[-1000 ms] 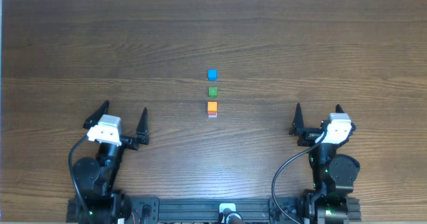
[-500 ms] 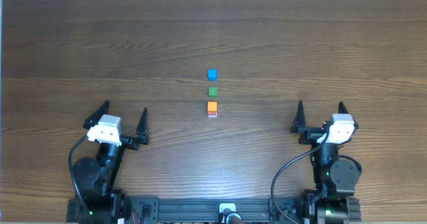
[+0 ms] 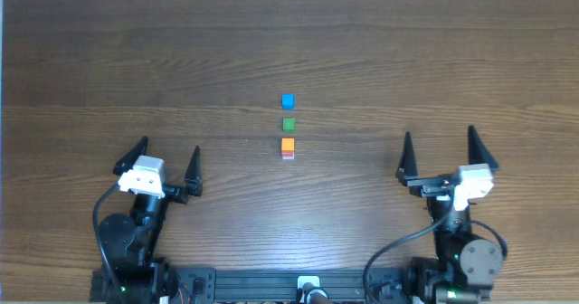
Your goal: Stack Cubes
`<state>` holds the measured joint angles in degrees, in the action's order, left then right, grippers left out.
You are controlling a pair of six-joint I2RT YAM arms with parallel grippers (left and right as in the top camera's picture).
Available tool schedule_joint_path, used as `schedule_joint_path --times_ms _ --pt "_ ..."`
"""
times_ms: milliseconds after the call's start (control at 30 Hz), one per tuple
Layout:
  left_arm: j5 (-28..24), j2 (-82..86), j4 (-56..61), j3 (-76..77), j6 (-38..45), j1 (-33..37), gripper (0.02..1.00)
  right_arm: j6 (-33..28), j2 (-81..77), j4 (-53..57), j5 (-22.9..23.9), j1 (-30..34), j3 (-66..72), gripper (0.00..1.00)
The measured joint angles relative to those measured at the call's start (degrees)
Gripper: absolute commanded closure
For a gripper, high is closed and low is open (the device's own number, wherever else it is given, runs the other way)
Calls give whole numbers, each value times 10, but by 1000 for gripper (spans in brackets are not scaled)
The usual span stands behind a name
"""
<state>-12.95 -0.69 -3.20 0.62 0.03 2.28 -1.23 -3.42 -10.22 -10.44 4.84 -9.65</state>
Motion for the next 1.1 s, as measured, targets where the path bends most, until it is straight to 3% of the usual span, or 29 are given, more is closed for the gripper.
schedule_joint_path --times_ms 367,600,733,1100 --pt "4 0 0 0 0 0 18 -30 -258 133 -23 0 -298 7" --pt "5 1 0 0 0 0 18 -4 -507 258 -85 -5 -487 7" --pt "6 0 0 0 0 0 18 -1 -616 328 -96 -45 -565 9" --pt "6 1 0 0 0 0 18 63 -866 438 7 -214 -685 7"
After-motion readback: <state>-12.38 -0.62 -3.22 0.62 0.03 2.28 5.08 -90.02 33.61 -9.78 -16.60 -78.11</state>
